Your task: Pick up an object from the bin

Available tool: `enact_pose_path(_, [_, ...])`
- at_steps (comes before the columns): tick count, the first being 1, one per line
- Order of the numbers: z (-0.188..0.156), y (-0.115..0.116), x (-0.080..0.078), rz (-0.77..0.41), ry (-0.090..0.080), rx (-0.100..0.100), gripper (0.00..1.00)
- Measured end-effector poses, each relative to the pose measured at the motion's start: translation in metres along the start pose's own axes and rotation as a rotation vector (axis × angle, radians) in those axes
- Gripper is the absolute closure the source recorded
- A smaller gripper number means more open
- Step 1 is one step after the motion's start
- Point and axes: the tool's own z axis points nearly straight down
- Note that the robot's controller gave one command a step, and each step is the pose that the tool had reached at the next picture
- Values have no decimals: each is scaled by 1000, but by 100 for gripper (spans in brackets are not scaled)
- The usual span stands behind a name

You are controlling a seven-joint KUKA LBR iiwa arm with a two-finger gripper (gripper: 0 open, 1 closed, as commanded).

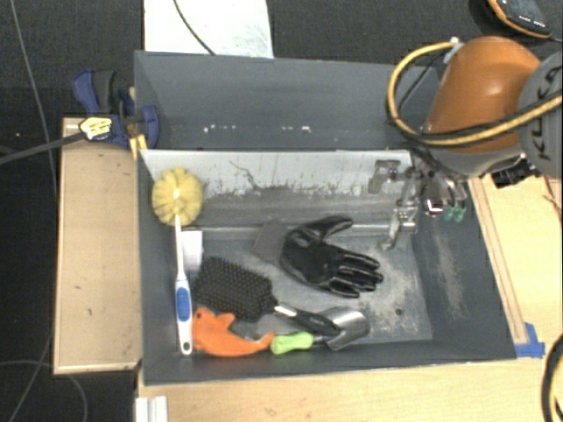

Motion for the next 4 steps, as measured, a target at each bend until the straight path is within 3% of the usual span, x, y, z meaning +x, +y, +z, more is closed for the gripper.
enact_pose_path(1, [115,36,14,11,-1,-1,0])
enact_pose_path(2, [69,49,31,206,0,0,0])
enact_pose_path(3, [106,79,28,153,-3,-2,0])
enact_pose_path(4, [140,71,49,476,-3,-2,0])
